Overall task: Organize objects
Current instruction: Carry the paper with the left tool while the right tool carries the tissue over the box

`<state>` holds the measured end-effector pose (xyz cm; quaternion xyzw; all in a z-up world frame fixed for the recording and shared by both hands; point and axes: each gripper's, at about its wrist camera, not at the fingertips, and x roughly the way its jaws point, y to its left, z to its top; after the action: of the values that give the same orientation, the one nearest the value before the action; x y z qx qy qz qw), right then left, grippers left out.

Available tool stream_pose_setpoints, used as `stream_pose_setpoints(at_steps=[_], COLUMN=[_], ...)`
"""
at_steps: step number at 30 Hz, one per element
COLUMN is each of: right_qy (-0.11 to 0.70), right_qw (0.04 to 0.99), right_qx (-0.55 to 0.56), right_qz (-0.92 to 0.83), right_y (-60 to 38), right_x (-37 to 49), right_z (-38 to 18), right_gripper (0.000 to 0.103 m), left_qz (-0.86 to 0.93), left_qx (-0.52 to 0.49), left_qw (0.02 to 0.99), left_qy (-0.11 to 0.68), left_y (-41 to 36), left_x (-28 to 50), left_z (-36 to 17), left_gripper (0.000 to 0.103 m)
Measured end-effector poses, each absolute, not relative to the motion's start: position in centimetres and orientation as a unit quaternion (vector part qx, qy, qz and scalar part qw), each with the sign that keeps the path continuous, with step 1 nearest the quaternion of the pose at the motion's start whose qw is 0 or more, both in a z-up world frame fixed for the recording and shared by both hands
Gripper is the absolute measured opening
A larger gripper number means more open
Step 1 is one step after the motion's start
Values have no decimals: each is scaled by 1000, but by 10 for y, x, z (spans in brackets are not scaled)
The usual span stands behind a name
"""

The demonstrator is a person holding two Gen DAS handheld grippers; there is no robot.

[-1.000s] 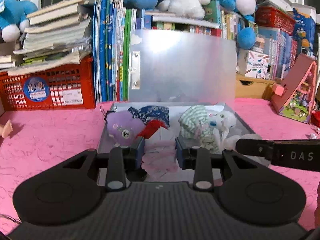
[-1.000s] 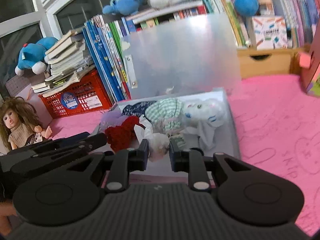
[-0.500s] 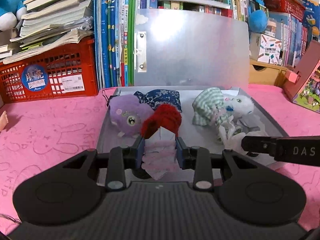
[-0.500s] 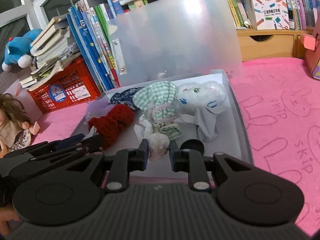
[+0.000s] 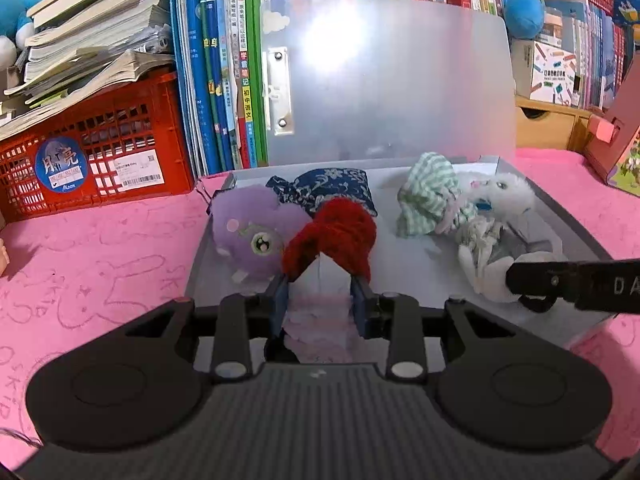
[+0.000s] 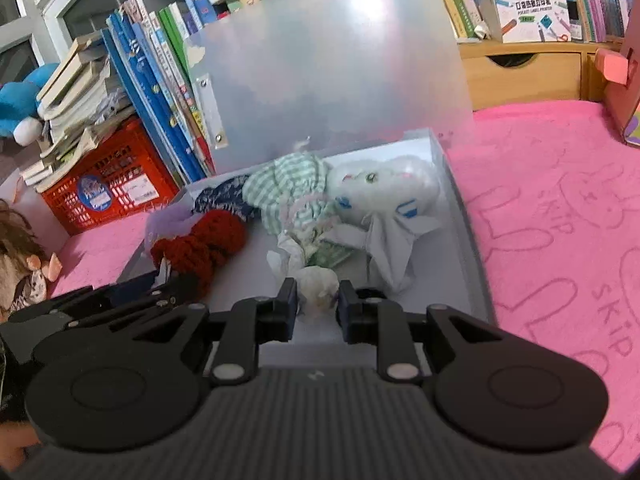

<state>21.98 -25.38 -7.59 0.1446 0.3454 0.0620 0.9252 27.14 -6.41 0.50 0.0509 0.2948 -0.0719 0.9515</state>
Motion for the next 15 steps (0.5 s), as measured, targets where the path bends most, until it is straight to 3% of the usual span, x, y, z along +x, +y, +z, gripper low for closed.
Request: stream_pose_setpoints(at_steps=[11, 13, 14, 15], right_qy=[357, 352, 348, 345], right_qw=[920, 922, 923, 924], right_qx=[148, 150, 150, 151], right_qz=[67, 66, 66, 67], right_y=[-252, -253, -254, -255], right_x=[219, 216, 215, 214], right_z=[-80, -79, -77, -76], right_gripper=[29, 40, 51, 52], left_qz=[-70, -70, -70, -69], left_qx=[40, 37, 37, 37], left_qw=[946, 945, 945, 946], left_qy=[314, 316, 316, 316], left_y=[-63, -62, -61, -61], left_x=[272, 271, 271, 270], left_z=[2, 3, 3, 4], left_gripper=[40, 45, 51, 53])
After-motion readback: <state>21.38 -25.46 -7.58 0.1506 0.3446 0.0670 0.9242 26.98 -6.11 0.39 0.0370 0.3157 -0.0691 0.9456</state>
